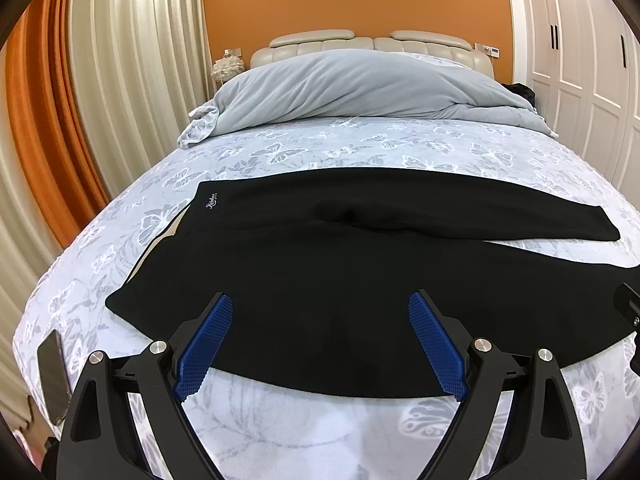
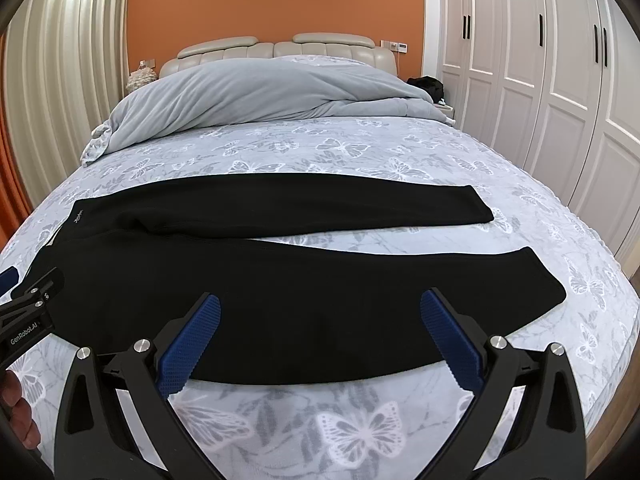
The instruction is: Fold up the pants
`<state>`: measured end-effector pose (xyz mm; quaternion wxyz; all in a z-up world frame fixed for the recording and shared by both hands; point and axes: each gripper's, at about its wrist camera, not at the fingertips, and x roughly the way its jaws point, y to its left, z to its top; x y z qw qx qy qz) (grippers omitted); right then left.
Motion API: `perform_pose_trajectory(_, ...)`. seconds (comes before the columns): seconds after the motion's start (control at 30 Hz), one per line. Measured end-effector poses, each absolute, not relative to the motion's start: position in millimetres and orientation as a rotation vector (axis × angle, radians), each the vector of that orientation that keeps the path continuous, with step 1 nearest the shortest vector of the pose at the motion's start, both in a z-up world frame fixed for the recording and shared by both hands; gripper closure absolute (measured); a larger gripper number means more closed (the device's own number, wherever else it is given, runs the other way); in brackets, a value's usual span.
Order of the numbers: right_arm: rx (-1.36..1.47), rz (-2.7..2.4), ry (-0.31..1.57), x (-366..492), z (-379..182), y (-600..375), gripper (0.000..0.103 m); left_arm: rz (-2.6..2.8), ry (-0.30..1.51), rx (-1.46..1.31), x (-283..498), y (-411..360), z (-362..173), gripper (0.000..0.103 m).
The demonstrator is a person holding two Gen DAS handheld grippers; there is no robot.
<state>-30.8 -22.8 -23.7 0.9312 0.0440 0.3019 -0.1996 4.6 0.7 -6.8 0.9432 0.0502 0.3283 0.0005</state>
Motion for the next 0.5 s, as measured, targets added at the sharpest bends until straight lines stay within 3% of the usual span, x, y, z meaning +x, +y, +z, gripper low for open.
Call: perform_pose_trajectory(0.5, 0.090, -0.409, 0.618, -30.9, -23.7, -22.5, 0.005, 0.001, 0.670, 0.104, 2.1, -0.3, -8.7, 0.015)
